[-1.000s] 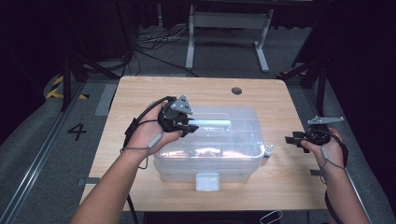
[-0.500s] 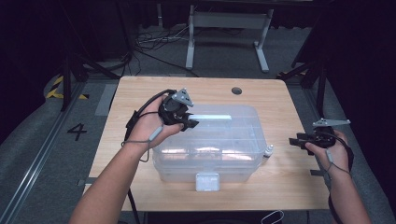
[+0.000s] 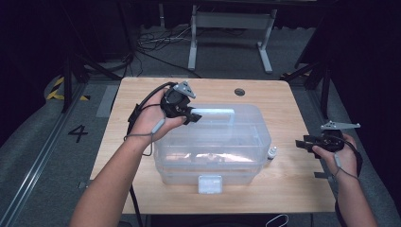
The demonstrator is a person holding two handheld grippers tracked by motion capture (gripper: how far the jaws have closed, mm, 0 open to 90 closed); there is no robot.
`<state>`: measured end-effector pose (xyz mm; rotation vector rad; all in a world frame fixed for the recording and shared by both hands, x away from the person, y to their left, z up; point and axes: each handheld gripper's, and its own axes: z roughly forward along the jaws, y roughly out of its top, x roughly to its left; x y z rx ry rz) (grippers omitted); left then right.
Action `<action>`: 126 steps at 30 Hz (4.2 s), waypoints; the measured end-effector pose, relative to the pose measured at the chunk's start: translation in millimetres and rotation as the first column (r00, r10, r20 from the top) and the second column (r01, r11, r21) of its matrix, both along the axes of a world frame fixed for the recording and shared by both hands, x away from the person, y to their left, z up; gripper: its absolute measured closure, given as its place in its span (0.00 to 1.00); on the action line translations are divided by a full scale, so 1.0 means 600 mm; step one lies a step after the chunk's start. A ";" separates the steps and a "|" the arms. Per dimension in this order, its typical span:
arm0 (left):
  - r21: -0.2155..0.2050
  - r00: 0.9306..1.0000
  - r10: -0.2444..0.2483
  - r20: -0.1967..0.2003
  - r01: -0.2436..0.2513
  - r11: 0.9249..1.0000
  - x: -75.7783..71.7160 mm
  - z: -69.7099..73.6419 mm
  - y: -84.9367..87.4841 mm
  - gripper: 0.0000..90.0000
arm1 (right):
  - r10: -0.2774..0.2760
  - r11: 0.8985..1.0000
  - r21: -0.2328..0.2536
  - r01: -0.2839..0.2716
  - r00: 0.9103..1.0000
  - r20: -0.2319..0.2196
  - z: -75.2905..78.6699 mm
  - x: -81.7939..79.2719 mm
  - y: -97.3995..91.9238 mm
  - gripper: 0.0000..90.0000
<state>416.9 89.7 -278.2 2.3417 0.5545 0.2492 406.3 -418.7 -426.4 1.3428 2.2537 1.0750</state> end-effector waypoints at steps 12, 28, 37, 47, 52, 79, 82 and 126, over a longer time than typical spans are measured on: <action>-0.008 0.999 0.022 -0.034 -0.022 1.000 0.024 0.013 0.000 0.81 | 0.021 1.000 0.010 -0.022 0.999 0.038 0.022 -0.014 0.010 0.62; -0.024 0.997 0.042 -0.070 -0.044 0.999 0.047 0.023 0.000 0.80 | 0.188 0.982 -0.008 -0.188 0.978 0.085 0.065 -0.042 0.050 0.85; -0.022 0.995 0.043 -0.092 -0.045 0.999 0.057 0.027 -0.001 0.80 | 0.374 0.926 -0.018 -0.377 0.911 0.175 0.100 -0.074 0.102 0.93; -0.015 0.992 0.045 -0.116 -0.047 0.999 0.071 0.033 -0.002 0.79 | 0.534 0.837 0.011 -0.547 0.822 0.197 0.111 -0.101 0.156 1.00; -0.021 0.991 0.039 -0.129 -0.042 0.999 0.078 0.034 0.000 0.79 | 0.560 0.810 0.046 -0.585 0.795 0.234 0.103 -0.102 0.178 1.00; -0.080 0.999 0.041 0.014 -0.040 0.996 0.047 0.049 0.012 0.57 | 0.524 0.822 0.083 -0.563 0.805 0.277 0.097 -0.090 0.191 1.00; -0.097 0.998 0.054 0.042 -0.049 0.994 0.041 0.055 0.023 0.54 | 0.527 0.821 0.078 -0.565 0.803 0.277 0.099 -0.089 0.193 1.00; -0.343 0.983 0.162 0.082 -0.125 0.931 -0.135 0.041 0.199 0.64 | 0.444 0.848 0.133 -0.513 0.825 0.350 0.136 -0.041 0.209 1.00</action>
